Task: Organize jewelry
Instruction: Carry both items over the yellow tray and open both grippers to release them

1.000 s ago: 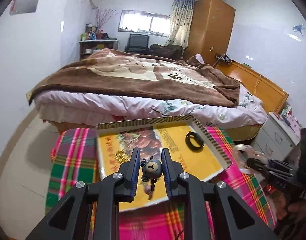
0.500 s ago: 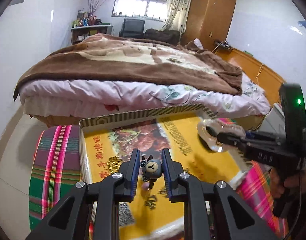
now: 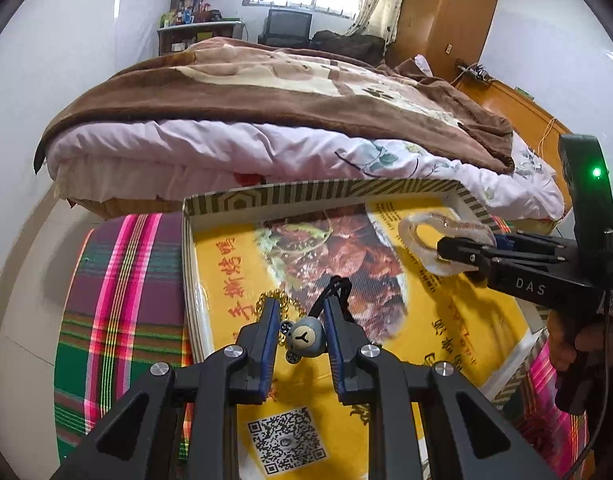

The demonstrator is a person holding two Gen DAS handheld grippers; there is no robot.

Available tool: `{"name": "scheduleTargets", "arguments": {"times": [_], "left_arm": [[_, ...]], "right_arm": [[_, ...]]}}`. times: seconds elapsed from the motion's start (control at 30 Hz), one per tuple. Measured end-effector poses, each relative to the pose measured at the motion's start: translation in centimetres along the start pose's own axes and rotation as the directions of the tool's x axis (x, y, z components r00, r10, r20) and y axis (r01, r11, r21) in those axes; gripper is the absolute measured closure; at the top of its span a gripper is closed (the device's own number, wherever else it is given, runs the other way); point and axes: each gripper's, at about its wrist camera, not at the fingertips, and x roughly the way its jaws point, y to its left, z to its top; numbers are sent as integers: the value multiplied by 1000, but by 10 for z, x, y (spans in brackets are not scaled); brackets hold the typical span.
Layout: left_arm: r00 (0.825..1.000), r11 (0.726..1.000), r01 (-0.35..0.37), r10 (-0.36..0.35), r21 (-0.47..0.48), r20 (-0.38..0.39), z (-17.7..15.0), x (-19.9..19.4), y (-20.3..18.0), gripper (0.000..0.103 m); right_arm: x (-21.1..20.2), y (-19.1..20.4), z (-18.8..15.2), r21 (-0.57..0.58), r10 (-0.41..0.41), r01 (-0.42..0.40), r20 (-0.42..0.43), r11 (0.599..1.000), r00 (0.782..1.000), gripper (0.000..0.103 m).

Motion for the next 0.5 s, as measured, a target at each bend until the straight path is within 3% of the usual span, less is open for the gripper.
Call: {"name": "scheduleTargets", "arguments": {"times": [0.13, 0.2, 0.27, 0.5], "left_arm": [[1000, 1000, -11, 11, -4, -15, -1, 3, 1, 80], [1000, 1000, -10, 9, -5, -21, -1, 3, 2, 71], [1000, 1000, -6, 6, -1, -16, -2, 1, 1, 54], [1000, 1000, -15, 15, 0, -18, -2, -5, -1, 53]], "right_arm": [[1, 2, 2, -13, -8, 8, -3, 1000, 1000, 69], [1, 4, 2, -22, -11, 11, -5, 1000, 1000, 69], [1, 5, 2, -29, -17, 17, -5, 999, 1000, 69], [-11, 7, 0, -27, -1, 2, 30, 1000, 1000, 57]]}}
